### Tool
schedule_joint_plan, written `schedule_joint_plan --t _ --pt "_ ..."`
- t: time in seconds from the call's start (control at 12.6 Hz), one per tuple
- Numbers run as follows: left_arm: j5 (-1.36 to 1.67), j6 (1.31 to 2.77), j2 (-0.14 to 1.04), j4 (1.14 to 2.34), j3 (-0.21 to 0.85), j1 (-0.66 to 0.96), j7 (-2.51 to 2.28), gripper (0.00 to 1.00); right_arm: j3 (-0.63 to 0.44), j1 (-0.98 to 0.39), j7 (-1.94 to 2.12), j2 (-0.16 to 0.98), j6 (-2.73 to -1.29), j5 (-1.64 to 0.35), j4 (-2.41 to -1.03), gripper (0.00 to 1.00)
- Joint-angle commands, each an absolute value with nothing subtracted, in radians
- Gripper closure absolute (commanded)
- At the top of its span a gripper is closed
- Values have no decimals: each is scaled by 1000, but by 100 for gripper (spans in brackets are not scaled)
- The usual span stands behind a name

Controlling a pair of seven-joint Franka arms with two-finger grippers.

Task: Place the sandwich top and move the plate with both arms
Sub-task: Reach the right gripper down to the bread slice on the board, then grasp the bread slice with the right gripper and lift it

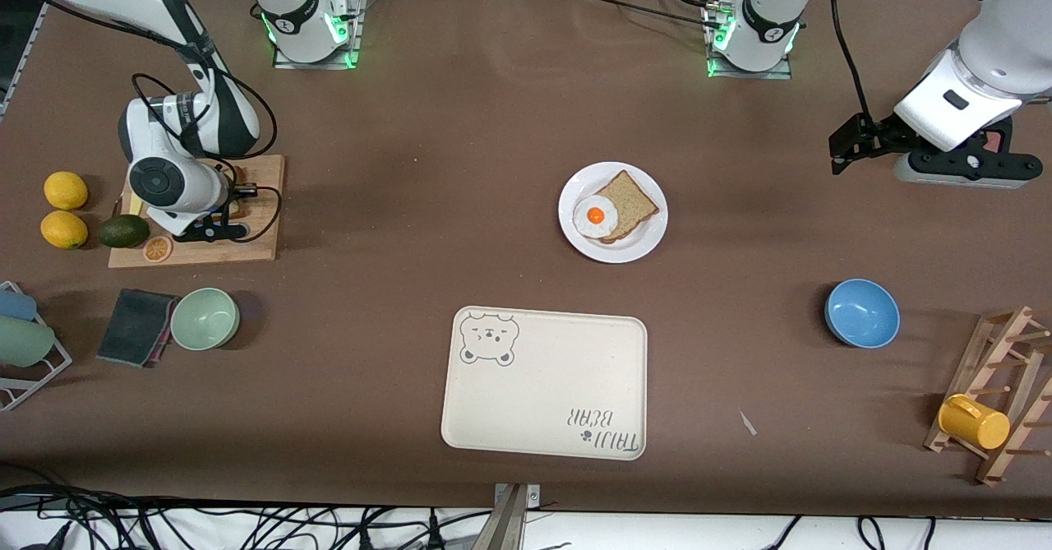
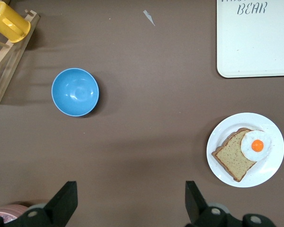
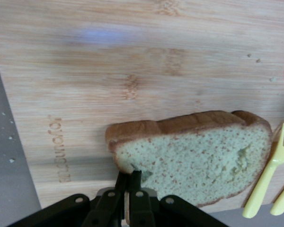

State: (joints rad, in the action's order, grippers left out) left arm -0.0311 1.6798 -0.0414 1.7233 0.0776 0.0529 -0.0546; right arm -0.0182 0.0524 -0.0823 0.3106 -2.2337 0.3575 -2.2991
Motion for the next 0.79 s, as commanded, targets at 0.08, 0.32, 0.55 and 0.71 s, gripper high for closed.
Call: schedule_joint_plan --t 0.08,0.32,0.55,0.71 --pt "-58 1667 -43 1717 80 54 -66 0 -2 57 -90 336 -2077 364 -2167 100" --pt "-57 1667 -43 1717 80 54 -66 0 75 55 -100 334 -1832 339 -2011 100" --pt "-58 1667 -43 1717 80 54 -66 0 176 31 -121 334 -1609 285 -1834 100" --pt "-58 1667 -43 1717 80 54 -66 0 227 -32 -158 336 -1496 272 -1725 100"
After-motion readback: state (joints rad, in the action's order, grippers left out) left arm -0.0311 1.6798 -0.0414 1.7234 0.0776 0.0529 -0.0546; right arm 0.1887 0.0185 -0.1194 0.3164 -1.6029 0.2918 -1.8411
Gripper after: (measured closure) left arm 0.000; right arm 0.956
